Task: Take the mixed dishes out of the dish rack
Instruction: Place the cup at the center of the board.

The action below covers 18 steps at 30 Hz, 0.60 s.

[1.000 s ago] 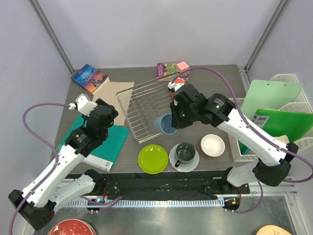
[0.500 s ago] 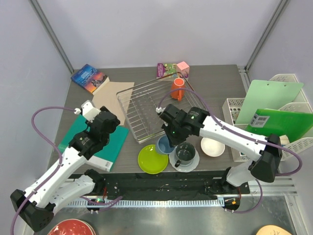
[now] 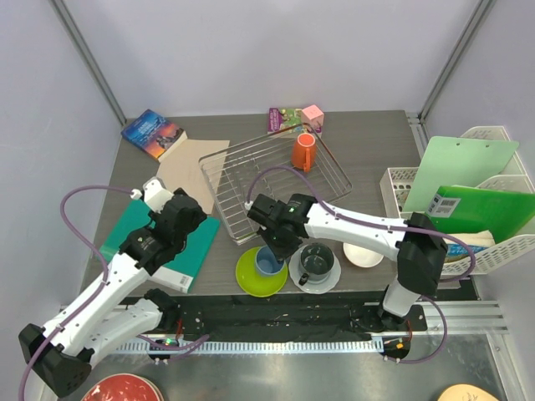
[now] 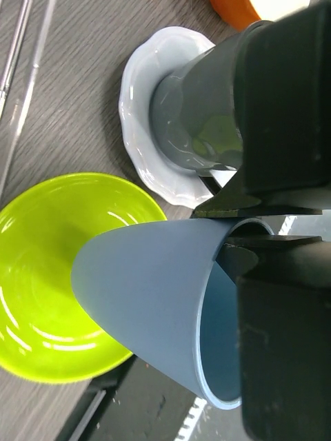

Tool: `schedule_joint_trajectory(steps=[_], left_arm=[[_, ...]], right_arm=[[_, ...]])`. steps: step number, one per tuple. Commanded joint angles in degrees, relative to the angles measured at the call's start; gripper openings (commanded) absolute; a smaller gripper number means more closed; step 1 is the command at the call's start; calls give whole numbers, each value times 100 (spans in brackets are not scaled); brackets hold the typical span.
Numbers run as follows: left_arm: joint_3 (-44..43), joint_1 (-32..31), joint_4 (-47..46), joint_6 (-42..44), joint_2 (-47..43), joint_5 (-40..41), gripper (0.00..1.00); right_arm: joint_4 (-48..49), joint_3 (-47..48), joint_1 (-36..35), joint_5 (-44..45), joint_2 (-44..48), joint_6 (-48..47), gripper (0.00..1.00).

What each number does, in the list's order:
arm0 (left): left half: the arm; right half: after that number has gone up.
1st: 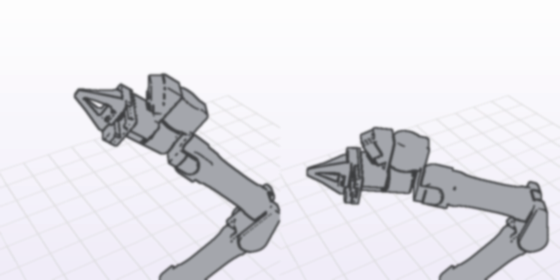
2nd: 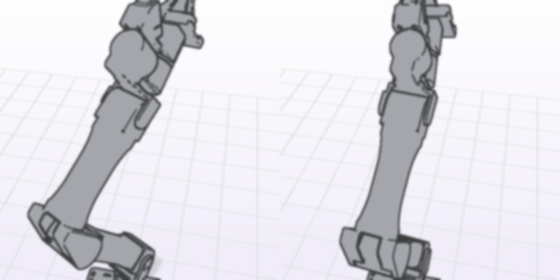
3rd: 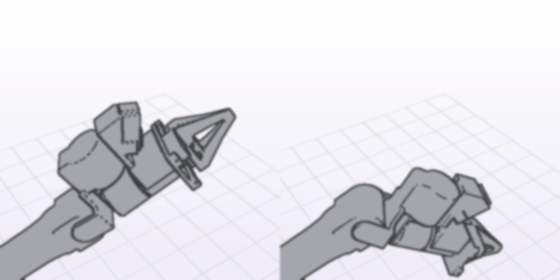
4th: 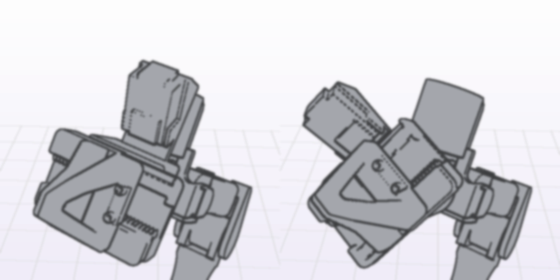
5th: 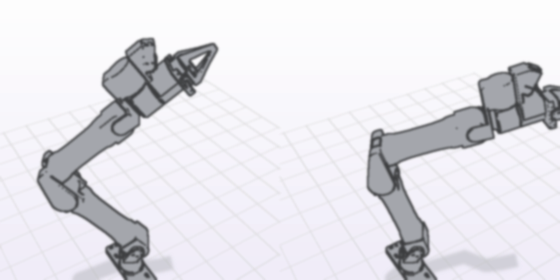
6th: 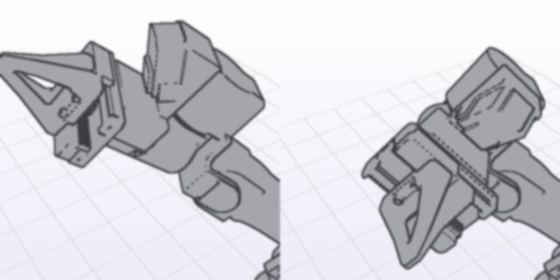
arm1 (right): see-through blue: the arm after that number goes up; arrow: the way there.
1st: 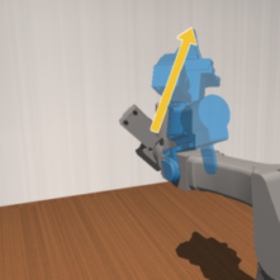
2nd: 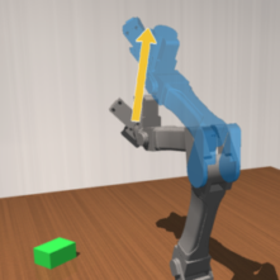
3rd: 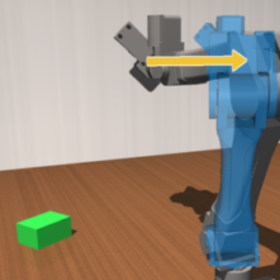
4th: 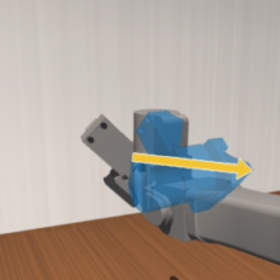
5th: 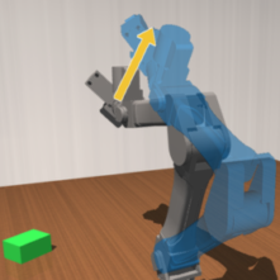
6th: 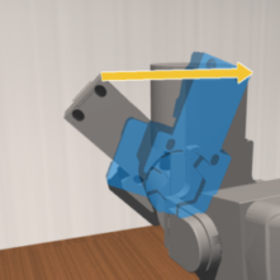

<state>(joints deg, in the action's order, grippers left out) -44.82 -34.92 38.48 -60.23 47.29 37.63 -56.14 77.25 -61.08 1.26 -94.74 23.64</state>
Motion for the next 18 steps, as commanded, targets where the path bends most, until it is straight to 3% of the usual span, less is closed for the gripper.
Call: schedule_joint_trajectory(steps=[1,10,18], left_arm=[[87,-33,11,-95,-149,-71,59],[228,-33,-25,-95,-141,-265,59],[368,-24,-113,-59,-150,-326,59]], right_arm=[[-19,325,-9,-55,-123,-149,1],[-257,659,-18,-468,-563,-228,1],[-477,783,-71,-477,-757,-281,17]])
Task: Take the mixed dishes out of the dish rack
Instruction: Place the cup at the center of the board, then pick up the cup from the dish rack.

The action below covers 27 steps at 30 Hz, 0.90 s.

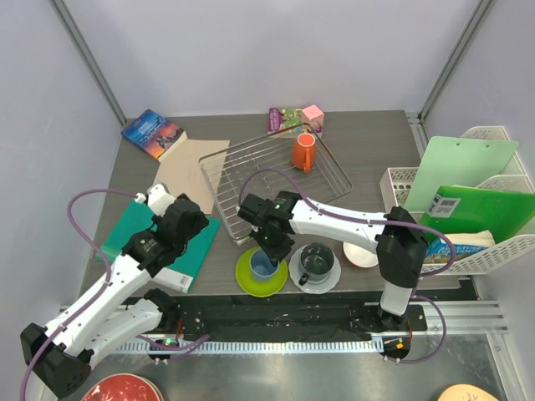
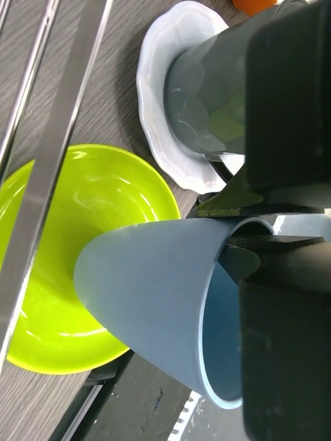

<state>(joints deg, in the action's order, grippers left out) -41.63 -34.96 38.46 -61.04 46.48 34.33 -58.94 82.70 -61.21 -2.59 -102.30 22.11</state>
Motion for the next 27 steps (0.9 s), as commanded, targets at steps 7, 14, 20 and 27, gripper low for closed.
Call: schedule_joint_trajectory(steps=[7,14,20,27], left_arm=[[84,-20,-128,13,-51,-49,59],[67,-20,-49,-31,-86,-23,60],[40,-20,-49,4,-200,232,62],[76,-28,-268,30,-280,127,66]], right_arm=[[-285,387,-49,-13,52,-110,27],[-504,808,-66,144,201,-75,33],[-1477,2641,-66,906,334,-180,37],[-991,3430,434,3514,710,-58,38]])
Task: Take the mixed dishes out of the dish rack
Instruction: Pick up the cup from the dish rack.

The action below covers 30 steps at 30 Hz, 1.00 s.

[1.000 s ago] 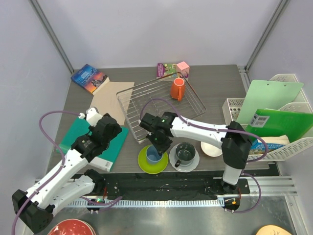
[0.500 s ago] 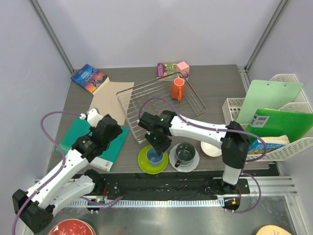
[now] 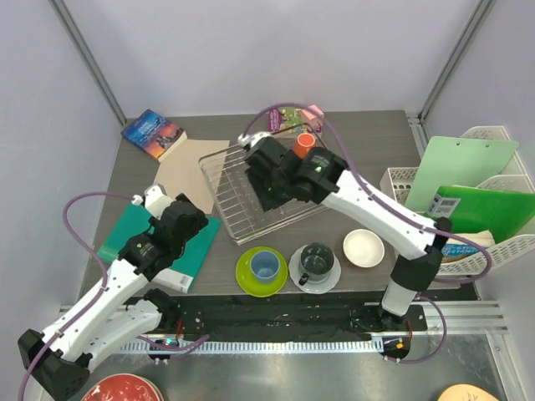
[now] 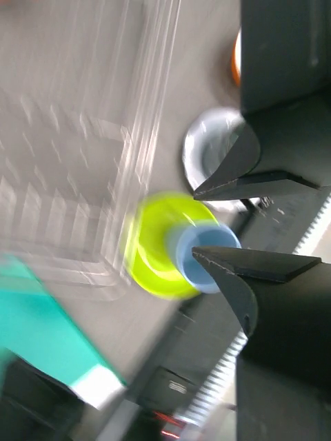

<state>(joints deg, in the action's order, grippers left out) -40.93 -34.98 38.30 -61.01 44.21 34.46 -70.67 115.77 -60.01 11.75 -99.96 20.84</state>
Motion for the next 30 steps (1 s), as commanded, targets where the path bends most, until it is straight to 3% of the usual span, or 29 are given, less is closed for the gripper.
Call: schedule_joint_trajectory(steps=[1,2,3,4,5,6,7,8,10,13,17,18,19,22,30], left_arm=[[14,-9,-279,19,-44,70,67],[15,-9,-314,19,-26,0,69],[6,-17,-332,28,-9,-148,76],[-3,-9,-385,28,44,-263,80],[-3,-17,-463,220,79,-403,83],[-3,-17,-525,326,123,-735,87],[-20,-17,-561,353,167,-843,90],[-38,-17,-543,388,272,-931,92],[-204,-9,-439,432,378,-1108,96],[-354,-9,-262,467,519,-1195,100],[-250,0,-332,494,396,-1240,100],[-197,-9,-411,494,300,-1222,100],[-162,-9,-429,494,247,-1213,100],[-56,-9,-429,520,106,-1117,100],[-64,-9,-508,670,281,-1055,100]], right_arm=[[473,-61,427,2451,591,165,39],[850,-637,542,2707,766,296,39],[1889,-1078,656,3128,1194,315,39],[2535,-2118,779,3175,1468,307,40],[3246,-2729,1085,3176,1723,228,58],[4854,-3361,1236,3289,1961,193,69],[5531,-4264,1394,3264,2276,140,80],[5973,-4395,1787,3098,2253,9,85],[5848,-4169,2176,2694,1877,-360,87],[5109,-3046,2643,2615,770,-528,92],[5326,-2726,2959,1894,-22,-704,87],[5371,-2665,3047,1797,-145,-739,81],[5389,-2473,3100,1700,-268,-774,62],[5073,-2121,3310,1489,-699,-644,45],[5028,-2286,3373,821,-893,-423,55]])
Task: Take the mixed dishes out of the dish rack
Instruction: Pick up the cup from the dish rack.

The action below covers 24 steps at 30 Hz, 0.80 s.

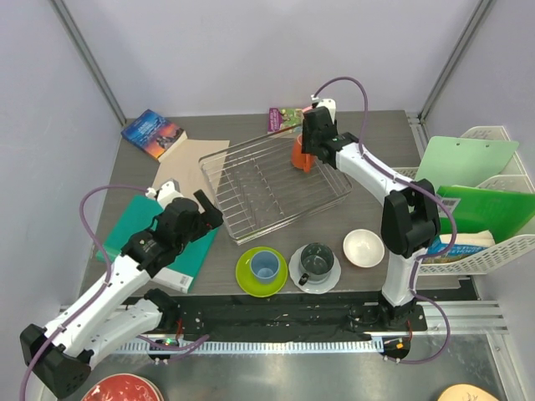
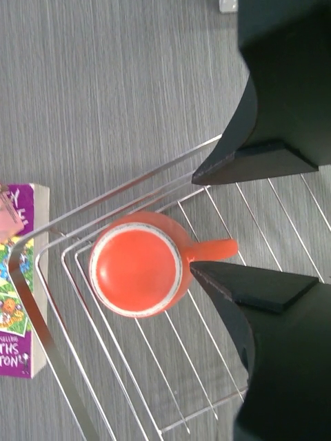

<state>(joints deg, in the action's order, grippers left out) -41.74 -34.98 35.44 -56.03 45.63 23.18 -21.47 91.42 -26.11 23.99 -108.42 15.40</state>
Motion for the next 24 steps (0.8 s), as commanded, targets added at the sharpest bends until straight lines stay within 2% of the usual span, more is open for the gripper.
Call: schedule_joint_trajectory(steps=[1,11,24], left_arm=[[16,-9,-231,171,192,55,100],[78,-9,-424,145,526,-121,100],[69,-9,-406,75,702,-182,100]], right_arm=[[117,122,-8,-438,-56,156,55],[398,-300,-17,-843,-65,271,56],[741,-406,0,-641,-671,262,56]])
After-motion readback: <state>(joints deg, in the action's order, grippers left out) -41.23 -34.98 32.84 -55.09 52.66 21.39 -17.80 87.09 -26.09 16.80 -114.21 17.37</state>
